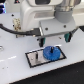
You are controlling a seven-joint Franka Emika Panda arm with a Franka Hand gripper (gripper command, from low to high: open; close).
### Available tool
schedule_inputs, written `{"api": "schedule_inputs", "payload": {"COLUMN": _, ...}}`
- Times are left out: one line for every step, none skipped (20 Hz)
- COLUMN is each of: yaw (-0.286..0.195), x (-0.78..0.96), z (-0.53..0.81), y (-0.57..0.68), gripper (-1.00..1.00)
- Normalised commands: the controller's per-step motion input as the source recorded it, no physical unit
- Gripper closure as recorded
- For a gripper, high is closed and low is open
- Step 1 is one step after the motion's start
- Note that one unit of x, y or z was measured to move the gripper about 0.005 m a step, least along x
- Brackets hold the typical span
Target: Insert the blue gear onto the right peg, followed by the red gear
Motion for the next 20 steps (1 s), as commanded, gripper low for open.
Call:
{"api": "schedule_inputs", "payload": {"yaw": 0.000, "x": -0.53, "z": 0.12, "y": 0.33, "gripper": -1.00}}
{"api": "schedule_inputs", "payload": {"yaw": 0.000, "x": -0.69, "z": 0.11, "y": 0.17, "gripper": -1.00}}
{"api": "schedule_inputs", "payload": {"yaw": 0.000, "x": -0.76, "z": 0.04, "y": 0.11, "gripper": -1.00}}
{"api": "schedule_inputs", "payload": {"yaw": 0.000, "x": -0.79, "z": 0.00, "y": 0.10, "gripper": -1.00}}
{"api": "schedule_inputs", "payload": {"yaw": 0.000, "x": -0.80, "z": -0.01, "y": 0.10, "gripper": -1.00}}
{"api": "schedule_inputs", "payload": {"yaw": 0.000, "x": -0.81, "z": -0.01, "y": 0.09, "gripper": -1.00}}
{"api": "schedule_inputs", "payload": {"yaw": 0.000, "x": -0.82, "z": -0.02, "y": 0.15, "gripper": -1.00}}
{"api": "schedule_inputs", "payload": {"yaw": 0.000, "x": -0.82, "z": -0.01, "y": 0.13, "gripper": -1.00}}
{"api": "schedule_inputs", "payload": {"yaw": 0.000, "x": -0.80, "z": 0.00, "y": 0.15, "gripper": -1.00}}
{"api": "schedule_inputs", "payload": {"yaw": 0.000, "x": -0.80, "z": -0.01, "y": 0.18, "gripper": -1.00}}
{"api": "schedule_inputs", "payload": {"yaw": 0.000, "x": -0.78, "z": -0.01, "y": 0.21, "gripper": -1.00}}
{"api": "schedule_inputs", "payload": {"yaw": 0.000, "x": -0.78, "z": -0.03, "y": 0.19, "gripper": -1.00}}
{"api": "schedule_inputs", "payload": {"yaw": 0.000, "x": -0.77, "z": -0.05, "y": 0.20, "gripper": -1.00}}
{"api": "schedule_inputs", "payload": {"yaw": 0.000, "x": -0.75, "z": -0.07, "y": 0.22, "gripper": -1.00}}
{"api": "schedule_inputs", "payload": {"yaw": 0.000, "x": -0.72, "z": -0.08, "y": 0.22, "gripper": -1.00}}
{"api": "schedule_inputs", "payload": {"yaw": 0.000, "x": -0.72, "z": -0.09, "y": 0.22, "gripper": -1.00}}
{"api": "schedule_inputs", "payload": {"yaw": 0.000, "x": -0.67, "z": -0.13, "y": 0.20, "gripper": -1.00}}
{"api": "schedule_inputs", "payload": {"yaw": 0.000, "x": -0.64, "z": -0.17, "y": 0.21, "gripper": -1.00}}
{"api": "schedule_inputs", "payload": {"yaw": 0.000, "x": -0.61, "z": -0.19, "y": 0.20, "gripper": -1.00}}
{"api": "schedule_inputs", "payload": {"yaw": 0.000, "x": -0.58, "z": -0.19, "y": 0.23, "gripper": -1.00}}
